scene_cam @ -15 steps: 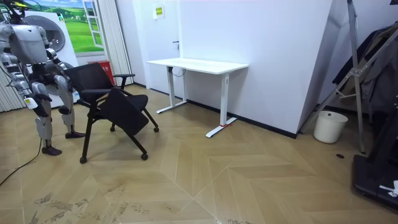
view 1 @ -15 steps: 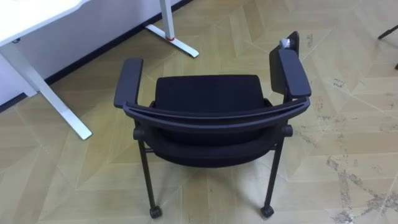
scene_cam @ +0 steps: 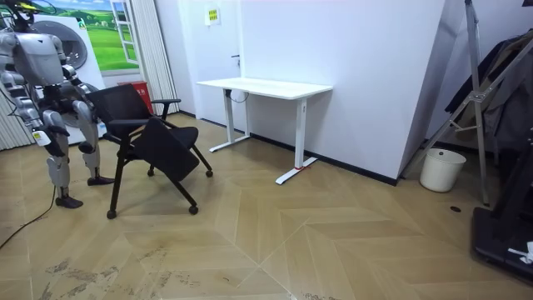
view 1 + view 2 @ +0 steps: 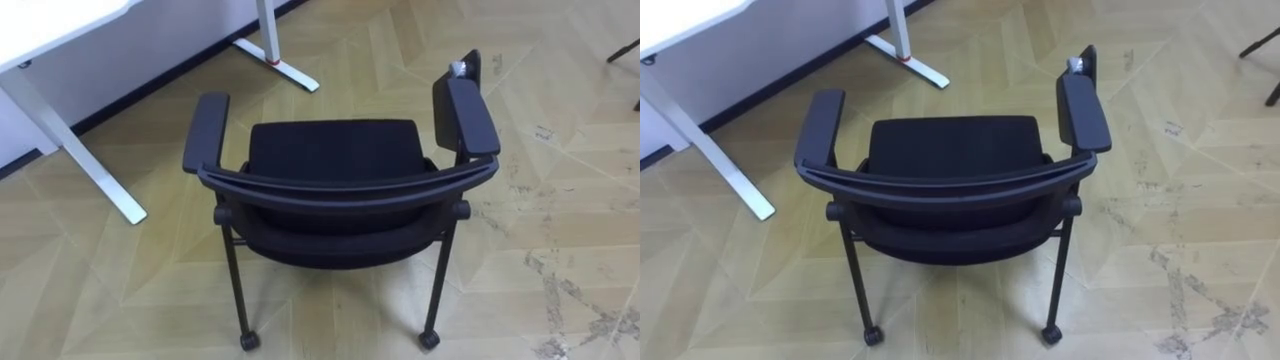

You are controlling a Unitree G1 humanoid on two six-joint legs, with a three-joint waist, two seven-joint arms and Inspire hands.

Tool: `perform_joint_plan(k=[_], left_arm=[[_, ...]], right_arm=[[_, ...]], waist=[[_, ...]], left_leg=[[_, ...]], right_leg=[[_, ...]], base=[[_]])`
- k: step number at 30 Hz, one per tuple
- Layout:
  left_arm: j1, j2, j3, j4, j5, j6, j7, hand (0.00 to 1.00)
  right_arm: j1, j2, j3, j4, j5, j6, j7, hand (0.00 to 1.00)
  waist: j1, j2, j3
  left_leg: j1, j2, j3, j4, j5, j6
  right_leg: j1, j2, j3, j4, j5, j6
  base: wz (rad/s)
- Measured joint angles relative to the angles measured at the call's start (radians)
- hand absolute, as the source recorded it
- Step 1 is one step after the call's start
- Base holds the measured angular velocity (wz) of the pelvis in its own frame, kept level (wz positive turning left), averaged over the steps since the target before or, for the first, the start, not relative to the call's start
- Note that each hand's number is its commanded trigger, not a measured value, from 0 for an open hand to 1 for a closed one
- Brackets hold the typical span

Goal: Push chair

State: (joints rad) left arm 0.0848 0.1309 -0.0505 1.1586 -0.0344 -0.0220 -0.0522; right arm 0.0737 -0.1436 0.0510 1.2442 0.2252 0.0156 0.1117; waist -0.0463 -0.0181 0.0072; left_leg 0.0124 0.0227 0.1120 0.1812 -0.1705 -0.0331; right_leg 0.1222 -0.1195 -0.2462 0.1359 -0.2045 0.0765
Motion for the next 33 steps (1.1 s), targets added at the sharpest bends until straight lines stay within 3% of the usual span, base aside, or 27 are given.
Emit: perform_joint_plan(k=[10, 20, 21, 27, 29, 33], left_arm=[[0.009, -0.006, 0.011, 0.0, -0.018, -0.001, 0.056, 0.0], [0.018, -0.018, 0.098, -0.01, -0.001, 0.002, 0.126, 0.0], [0.016, -0.017, 0.12, -0.012, 0.013, 0.002, 0.134, 0.0], [0.008, 0.01, 0.167, -0.069, 0.136, 0.008, 0.202, 0.0], [-0.005, 0.022, 0.166, -0.102, 0.201, 0.023, 0.234, 0.0], [-0.01, 0.038, 0.169, -0.243, 0.408, 0.029, 0.269, 0.0]], right_arm=[[0.002, 0.002, -0.005, -0.002, -0.004, 0.008, -0.015, 0.0], [0.01, 0.001, -0.048, 0.001, -0.007, 0.006, -0.034, 0.0], [0.011, 0.001, -0.061, 0.001, -0.017, 0.006, -0.033, 0.0], [0.02, -0.002, -0.131, -0.001, -0.071, 0.0, -0.027, 0.0], [0.024, -0.007, -0.144, -0.002, -0.073, -0.001, -0.026, 0.0], [0.025, -0.025, -0.192, -0.003, -0.145, -0.004, -0.025, 0.0]], waist=[[0.001, -0.007, 0.0017], [0.0, 0.004, -0.0037], [-0.001, 0.005, -0.0004], [-0.002, 0.021, 0.0009], [-0.007, 0.038, 0.0046], [-0.011, 0.062, -0.0044]], left_leg=[[0.002, 0.0, -0.003, 0.001, 0.0, 0.0], [0.008, 0.0, -0.005, 0.005, -0.002, 0.002], [0.016, 0.0, -0.005, 0.005, -0.003, 0.002], [0.026, 0.0, -0.004, 0.005, -0.004, 0.003], [0.031, 0.0, -0.006, 0.004, -0.005, 0.004], [0.032, 0.0, -0.005, 0.005, -0.005, 0.004]], right_leg=[[0.006, 0.0, -0.003, 0.001, 0.0, 0.0], [0.012, 0.0, -0.001, 0.003, 0.0, 0.0], [0.02, 0.0, -0.002, 0.002, 0.0, 0.0], [0.028, 0.0, 0.001, 0.004, 0.0, 0.0], [0.035, 0.001, -0.001, 0.004, 0.0, 0.0], [0.035, 0.002, 0.01, 0.004, 0.0, 0.0]], base=[[0.0], [0.0], [0.0], [0.0], [0.0], [0.0]])
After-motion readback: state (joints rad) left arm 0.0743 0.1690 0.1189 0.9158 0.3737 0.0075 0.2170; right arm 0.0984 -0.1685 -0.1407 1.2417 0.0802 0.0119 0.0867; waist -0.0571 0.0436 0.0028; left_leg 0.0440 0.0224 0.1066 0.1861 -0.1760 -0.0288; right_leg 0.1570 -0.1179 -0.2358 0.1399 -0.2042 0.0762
